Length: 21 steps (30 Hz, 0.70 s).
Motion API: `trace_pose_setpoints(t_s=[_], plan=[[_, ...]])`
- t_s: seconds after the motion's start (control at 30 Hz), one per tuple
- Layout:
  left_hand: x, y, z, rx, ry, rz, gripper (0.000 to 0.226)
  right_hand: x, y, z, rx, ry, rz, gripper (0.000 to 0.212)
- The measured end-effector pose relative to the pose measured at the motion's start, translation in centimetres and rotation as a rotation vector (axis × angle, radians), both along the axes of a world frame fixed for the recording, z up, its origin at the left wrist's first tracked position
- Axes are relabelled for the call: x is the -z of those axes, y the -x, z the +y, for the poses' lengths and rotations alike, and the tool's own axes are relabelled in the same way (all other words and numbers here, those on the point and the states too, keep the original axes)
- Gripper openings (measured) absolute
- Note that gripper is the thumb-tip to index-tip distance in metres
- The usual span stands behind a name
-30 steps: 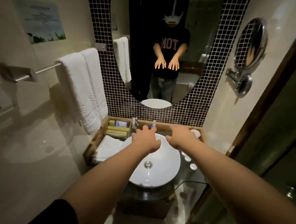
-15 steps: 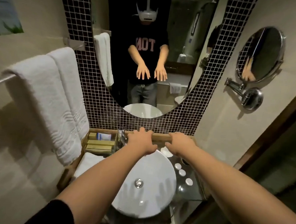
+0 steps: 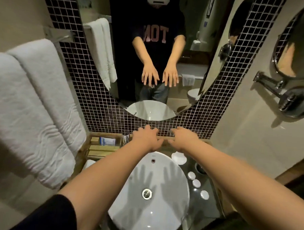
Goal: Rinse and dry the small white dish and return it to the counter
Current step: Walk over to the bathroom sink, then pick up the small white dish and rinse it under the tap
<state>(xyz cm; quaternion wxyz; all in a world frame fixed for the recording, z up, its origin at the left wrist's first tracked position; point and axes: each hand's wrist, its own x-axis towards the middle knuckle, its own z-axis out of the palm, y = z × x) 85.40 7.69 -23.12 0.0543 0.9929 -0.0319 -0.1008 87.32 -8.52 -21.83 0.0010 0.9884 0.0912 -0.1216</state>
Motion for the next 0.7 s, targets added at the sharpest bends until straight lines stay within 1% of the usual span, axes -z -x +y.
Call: trace_pose_setpoints(t_s=[0.07,0.17,0.23,0.3,0.4,0.5,0.7], plan=[[-0.1,-1.9,0.9,-0.050,-0.004,0.008,0.063,0.6,-2.2,0.2,-0.022,-0.030,0.002,0.064],[1.0,-3.6,2.2,-0.099,-0.009,-0.030,0.062,2.6,-4.9,0.6,-0.027,-0.063,0.034,0.064],[3.1,-3.4,2.7,-0.110,-0.020,-0.037,0.061,4.2,-6.1,0.8,-0.032,-0.065,0.074,0.062],[5.9,-2.8,2.9,-0.107,-0.016,0.007,0.061,6.2,-7.1,0.9,-0.062,-0.040,0.117,0.063],[10.0,-2.5,2.7,-0.052,0.035,0.079,0.066,9.6,-8.1,0.5,-0.056,-0.040,0.178,0.064],[13.2,-3.9,1.9,0.042,0.067,0.084,0.064,13.1,-8.4,-0.4,-0.008,-0.058,0.239,0.066],[20.4,-7.2,-0.9,0.143,0.120,0.179,0.065,19.3,-8.5,-3.6,0.175,-0.044,0.342,0.065]])
